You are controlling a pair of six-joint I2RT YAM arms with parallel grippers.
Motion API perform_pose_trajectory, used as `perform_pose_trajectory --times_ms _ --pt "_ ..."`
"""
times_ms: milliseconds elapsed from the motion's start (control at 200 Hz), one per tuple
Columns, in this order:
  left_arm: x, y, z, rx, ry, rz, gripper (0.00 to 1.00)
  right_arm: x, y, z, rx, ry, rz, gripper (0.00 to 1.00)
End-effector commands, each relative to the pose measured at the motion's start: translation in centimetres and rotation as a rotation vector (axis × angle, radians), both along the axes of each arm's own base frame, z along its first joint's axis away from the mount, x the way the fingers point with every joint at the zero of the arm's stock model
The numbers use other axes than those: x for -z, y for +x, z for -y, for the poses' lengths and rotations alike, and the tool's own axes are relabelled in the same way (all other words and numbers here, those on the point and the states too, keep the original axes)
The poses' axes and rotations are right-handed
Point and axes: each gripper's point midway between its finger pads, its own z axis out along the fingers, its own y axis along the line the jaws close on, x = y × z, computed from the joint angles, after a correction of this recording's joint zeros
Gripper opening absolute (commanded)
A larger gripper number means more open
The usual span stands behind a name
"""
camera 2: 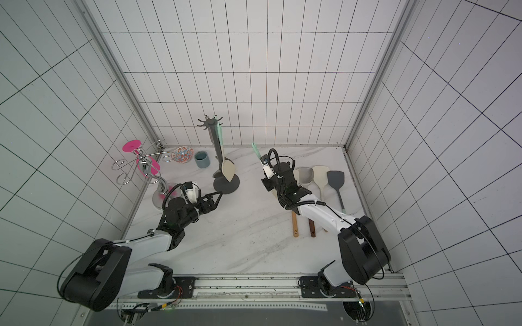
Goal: Take the spatula off the kitchen utensil rack
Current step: Adjust the spatula at the center of the board.
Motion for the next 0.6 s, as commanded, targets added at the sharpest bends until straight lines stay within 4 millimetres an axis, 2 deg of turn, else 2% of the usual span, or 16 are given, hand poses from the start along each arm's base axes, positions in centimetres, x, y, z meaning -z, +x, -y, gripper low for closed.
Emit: perform_pose_trajectory --times_ms 0,150,385,595 --pt "-1.9 0.5 0.5 0.018 -0.029 0.05 0.97 1.5 -0.4 1.1 0.024 -0.042 -0.003 0.0" --pt "-2.4 0.3 0.3 0.014 -0.019 0.065 0.97 1.4 -0.8 1.8 0.042 -0.058 -0.011 0.0" --pt "-3.5 -0.2 0.0 0.008 0.005 0.114 0.97 1.0 -2.4 4.0 0.109 -0.06 -0.033 0.0" --pt "-4.1 -1.0 -0.6 -0.006 0.029 0.15 0.97 1.2 -3.8 4.1 0.091 -0.039 -0.086 0.0"
